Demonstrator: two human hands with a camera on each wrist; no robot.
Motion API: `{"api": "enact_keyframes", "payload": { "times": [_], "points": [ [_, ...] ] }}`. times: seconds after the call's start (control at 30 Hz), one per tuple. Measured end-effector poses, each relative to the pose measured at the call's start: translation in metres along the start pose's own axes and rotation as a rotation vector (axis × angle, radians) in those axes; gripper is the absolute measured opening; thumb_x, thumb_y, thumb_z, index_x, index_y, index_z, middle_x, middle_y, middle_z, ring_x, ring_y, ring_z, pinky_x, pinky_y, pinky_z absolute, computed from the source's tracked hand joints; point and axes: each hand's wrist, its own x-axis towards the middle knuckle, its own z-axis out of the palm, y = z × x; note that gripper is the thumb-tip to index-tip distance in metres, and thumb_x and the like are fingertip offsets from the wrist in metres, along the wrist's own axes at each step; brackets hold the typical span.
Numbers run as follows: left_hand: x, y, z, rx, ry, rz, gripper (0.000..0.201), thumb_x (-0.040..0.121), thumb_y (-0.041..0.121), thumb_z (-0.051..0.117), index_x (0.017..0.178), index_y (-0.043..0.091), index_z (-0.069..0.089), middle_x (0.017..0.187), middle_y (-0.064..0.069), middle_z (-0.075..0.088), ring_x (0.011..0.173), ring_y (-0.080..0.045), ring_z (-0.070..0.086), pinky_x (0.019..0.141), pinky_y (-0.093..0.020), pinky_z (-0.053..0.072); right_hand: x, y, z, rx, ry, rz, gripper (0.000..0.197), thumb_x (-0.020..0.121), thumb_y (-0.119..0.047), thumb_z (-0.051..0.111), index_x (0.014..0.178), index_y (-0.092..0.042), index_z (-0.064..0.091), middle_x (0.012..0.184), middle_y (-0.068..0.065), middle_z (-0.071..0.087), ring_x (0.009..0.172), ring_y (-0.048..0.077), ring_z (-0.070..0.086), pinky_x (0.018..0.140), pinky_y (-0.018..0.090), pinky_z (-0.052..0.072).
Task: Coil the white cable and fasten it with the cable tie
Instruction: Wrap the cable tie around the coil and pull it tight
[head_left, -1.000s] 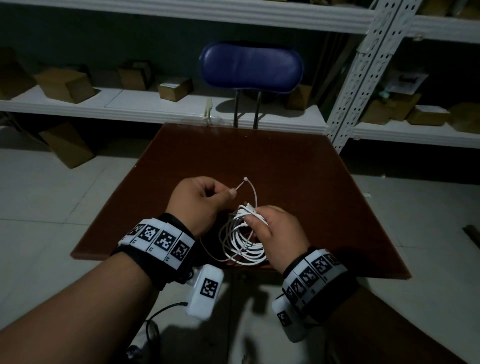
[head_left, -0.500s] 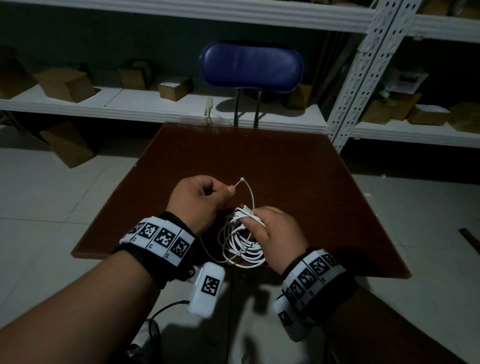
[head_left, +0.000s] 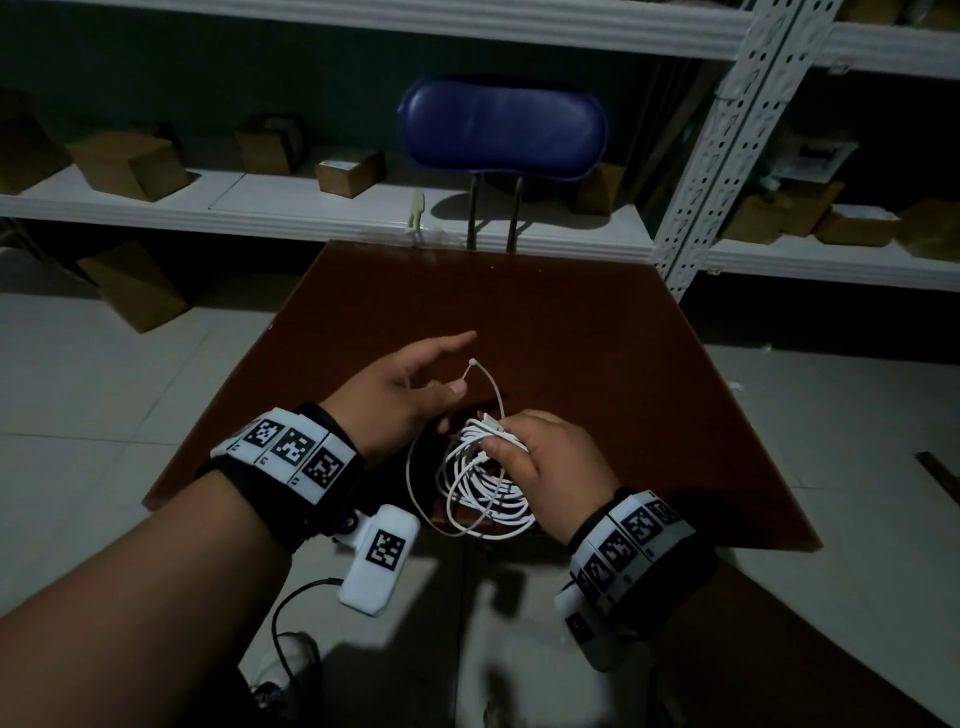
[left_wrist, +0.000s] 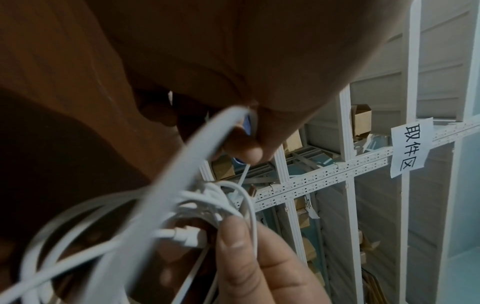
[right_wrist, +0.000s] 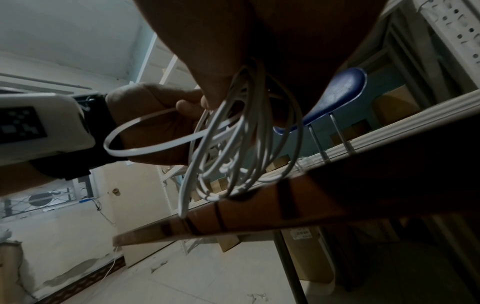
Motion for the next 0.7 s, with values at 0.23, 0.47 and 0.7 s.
{"api": "enact_keyframes", "payload": {
  "times": [0.23, 0.47, 0.7],
  "points": [
    [-0.004, 0.001, 0.0, 0.048, 0.023, 0.042, 0.032, 0.089, 0.02, 0.069, 0.119, 0.033, 0.066, 0.058, 0.004, 0.057, 0.07, -0.027, 0.053, 0.074, -0.043, 0.041, -0.001, -0.004, -0.003, -0.022, -0.035, -0.024, 0.032, 0.099, -0.039, 0.054, 0.112, -0.015, 0.07, 0.102, -0.001, 0.063, 0.094, 0.016, 0.06, 0.081, 0.031, 0.046],
    [-0.006, 0.004, 0.0, 0.111, 0.069, 0.052, 0.024, 0.09, 0.014, 0.07, 0.109, 0.028, 0.068, 0.075, -0.006, 0.066, 0.074, -0.023, 0.064, 0.08, -0.048, 0.053, 0.0, -0.003, -0.002, -0.054, -0.051, -0.051, 0.033, 0.099, -0.04, 0.052, 0.111, -0.015, 0.07, 0.102, -0.002, 0.062, 0.093, 0.015, 0.059, 0.079, 0.03, 0.045],
    [-0.008, 0.011, 0.001, -0.192, 0.108, -0.083, 0.017, 0.088, 0.001, 0.065, 0.098, 0.011, 0.074, 0.088, -0.014, 0.075, 0.083, -0.03, 0.069, 0.085, -0.041, 0.056, 0.001, -0.002, -0.003, -0.053, -0.046, -0.05, 0.035, 0.1, -0.041, 0.052, 0.115, -0.014, 0.07, 0.103, -0.004, 0.062, 0.095, 0.013, 0.058, 0.076, 0.023, 0.037]
  ]
}}
